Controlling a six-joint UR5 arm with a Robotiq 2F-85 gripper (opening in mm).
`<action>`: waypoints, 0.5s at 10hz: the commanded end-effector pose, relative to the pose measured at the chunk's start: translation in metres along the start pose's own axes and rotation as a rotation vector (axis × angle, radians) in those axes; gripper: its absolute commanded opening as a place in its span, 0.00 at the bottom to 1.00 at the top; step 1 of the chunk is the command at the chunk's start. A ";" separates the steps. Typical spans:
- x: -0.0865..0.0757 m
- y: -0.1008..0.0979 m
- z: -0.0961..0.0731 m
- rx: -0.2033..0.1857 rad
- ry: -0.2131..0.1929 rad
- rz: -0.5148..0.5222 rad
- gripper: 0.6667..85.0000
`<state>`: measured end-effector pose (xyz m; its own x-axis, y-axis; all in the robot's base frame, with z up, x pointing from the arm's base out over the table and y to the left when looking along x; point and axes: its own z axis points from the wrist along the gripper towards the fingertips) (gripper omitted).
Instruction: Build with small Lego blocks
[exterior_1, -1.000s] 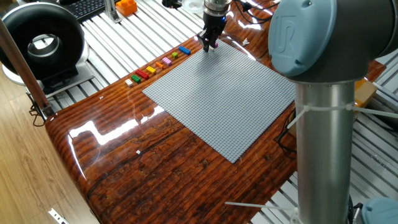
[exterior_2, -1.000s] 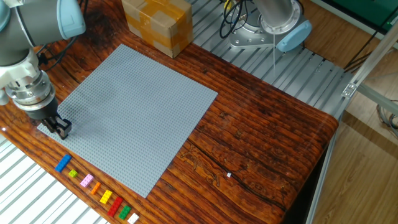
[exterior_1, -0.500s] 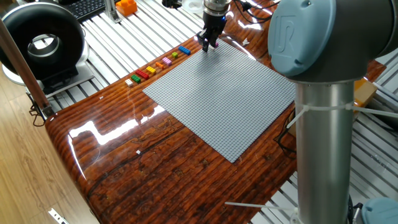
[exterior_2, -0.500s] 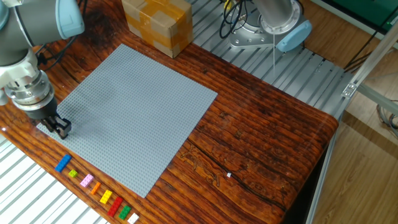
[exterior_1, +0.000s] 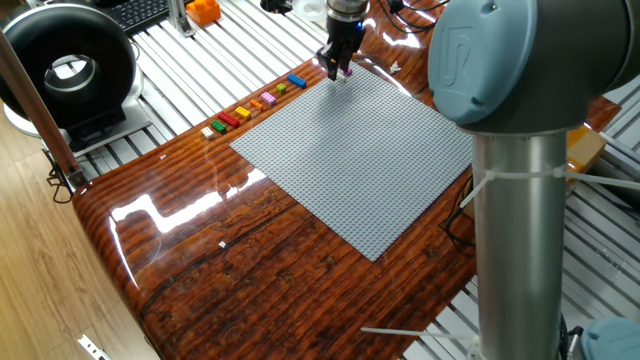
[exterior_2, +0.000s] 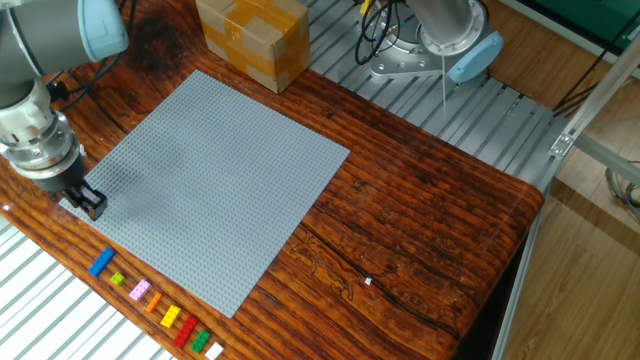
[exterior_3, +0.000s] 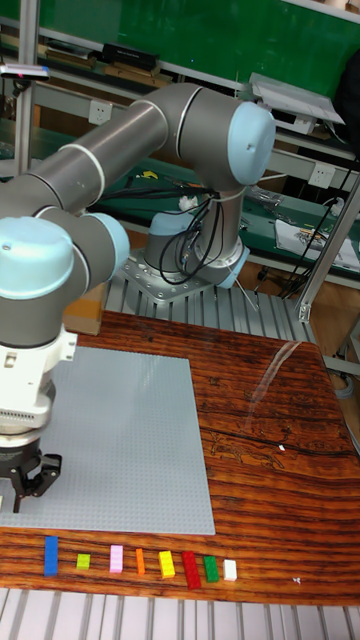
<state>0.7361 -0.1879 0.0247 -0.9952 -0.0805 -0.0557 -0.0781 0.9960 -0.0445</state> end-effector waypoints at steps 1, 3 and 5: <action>-0.016 0.018 -0.010 0.014 0.006 0.073 0.47; -0.024 0.040 -0.016 -0.044 0.014 0.125 0.46; -0.033 0.048 -0.018 -0.062 -0.004 0.093 0.44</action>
<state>0.7542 -0.1544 0.0366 -0.9988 0.0043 -0.0496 0.0050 0.9999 -0.0142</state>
